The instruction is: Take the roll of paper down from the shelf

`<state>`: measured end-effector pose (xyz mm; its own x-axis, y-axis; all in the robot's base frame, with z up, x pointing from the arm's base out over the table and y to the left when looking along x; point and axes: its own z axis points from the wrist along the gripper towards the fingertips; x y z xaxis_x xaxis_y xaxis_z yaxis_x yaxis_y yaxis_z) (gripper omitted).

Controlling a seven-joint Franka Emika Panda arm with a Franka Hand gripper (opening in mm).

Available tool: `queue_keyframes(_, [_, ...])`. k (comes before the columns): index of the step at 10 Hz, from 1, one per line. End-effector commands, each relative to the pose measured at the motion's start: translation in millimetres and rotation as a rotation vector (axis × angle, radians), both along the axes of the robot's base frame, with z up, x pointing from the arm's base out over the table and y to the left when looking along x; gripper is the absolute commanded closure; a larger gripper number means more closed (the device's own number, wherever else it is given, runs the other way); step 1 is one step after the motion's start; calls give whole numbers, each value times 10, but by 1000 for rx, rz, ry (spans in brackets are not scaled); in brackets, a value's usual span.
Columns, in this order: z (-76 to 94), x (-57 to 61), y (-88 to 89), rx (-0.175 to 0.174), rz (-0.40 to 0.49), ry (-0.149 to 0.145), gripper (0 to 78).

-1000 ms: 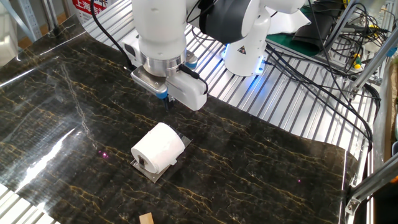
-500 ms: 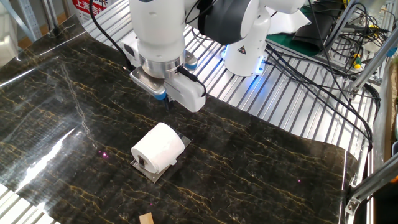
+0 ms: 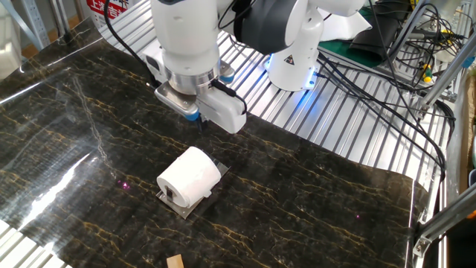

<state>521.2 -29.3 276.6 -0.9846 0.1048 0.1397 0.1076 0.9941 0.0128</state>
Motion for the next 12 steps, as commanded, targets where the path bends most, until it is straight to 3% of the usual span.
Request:
queue_keyframes(1, [-29, 37, -8, -4, 8, -3, 776])
queue_keyframes(4, [-180, 158, 68, -8, -7, -8, 776])
queue_keyframes(8, [-424, 300, -1, -3, -1, -14, 776])
queue_keyframes(12, [-605, 303, 32, -8, -8, -20, 776])
